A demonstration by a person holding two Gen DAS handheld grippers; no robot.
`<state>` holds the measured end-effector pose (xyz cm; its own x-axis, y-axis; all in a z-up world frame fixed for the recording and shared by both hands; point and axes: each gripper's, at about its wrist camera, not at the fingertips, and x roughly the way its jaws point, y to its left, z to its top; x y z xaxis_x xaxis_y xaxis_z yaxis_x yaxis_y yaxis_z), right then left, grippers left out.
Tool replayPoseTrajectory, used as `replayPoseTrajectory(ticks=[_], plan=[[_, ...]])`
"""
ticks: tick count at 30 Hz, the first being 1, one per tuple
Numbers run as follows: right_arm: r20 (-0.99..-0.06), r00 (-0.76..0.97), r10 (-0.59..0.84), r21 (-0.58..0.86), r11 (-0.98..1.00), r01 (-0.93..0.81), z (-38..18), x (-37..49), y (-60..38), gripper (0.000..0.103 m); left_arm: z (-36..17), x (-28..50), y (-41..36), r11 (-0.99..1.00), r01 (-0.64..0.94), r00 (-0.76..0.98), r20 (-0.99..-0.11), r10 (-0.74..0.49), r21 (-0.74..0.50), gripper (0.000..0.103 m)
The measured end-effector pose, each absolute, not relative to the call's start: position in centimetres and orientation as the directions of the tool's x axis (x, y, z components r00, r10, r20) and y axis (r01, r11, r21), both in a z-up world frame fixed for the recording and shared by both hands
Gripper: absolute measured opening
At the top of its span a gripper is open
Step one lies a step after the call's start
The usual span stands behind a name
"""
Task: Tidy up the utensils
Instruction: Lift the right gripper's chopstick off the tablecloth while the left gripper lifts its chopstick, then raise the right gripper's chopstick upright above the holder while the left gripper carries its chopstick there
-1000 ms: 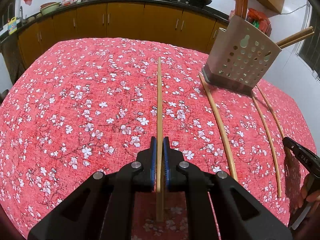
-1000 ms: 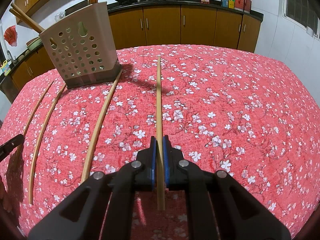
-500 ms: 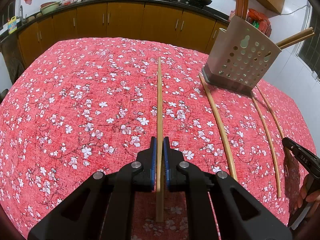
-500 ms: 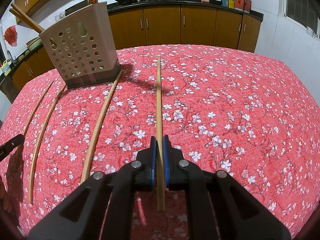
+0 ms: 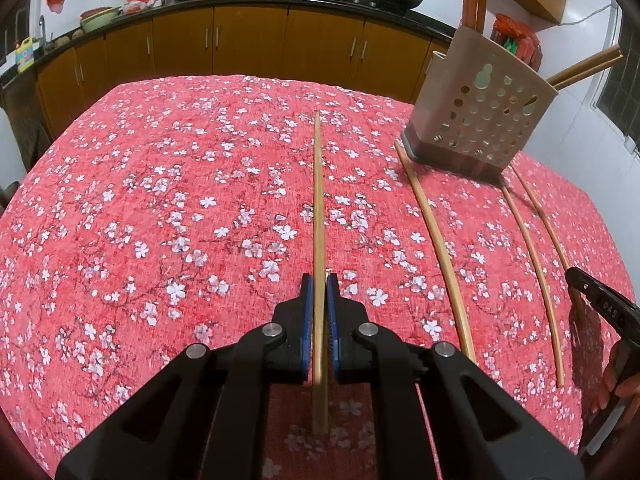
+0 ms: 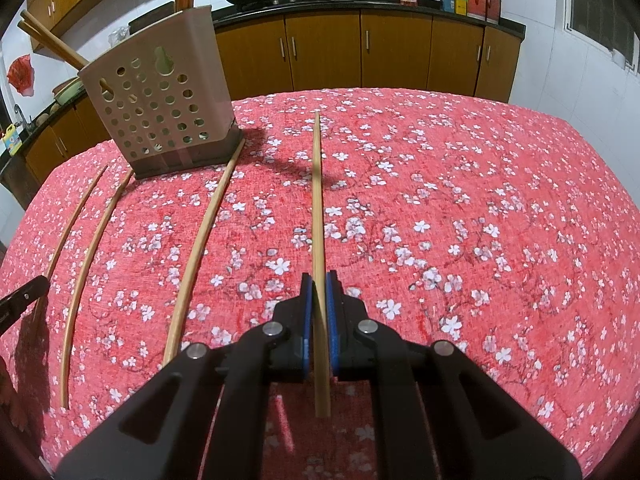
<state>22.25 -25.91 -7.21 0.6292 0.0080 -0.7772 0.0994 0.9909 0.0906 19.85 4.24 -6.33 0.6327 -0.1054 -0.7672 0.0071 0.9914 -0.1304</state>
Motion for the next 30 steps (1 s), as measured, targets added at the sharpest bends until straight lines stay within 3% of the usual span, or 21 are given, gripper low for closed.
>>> replayPoseTrajectory(ticks=[12,30], plan=[[-0.740,0.671,0.043,0.140,0.986,0.091,-5.6,21.2,-26.3,0.008,-5.8,20.1,4.1,0.991,0.026,0.624,-0.773,-0.117,-0.129,0.007],[-0.474,0.880,0.019,0.197,0.977,0.084,4.0,18.1,-27.4,0.008,4.4,18.4,5.3,0.975,0.063,0.829,-0.532,-0.170,-0.213,0.007]])
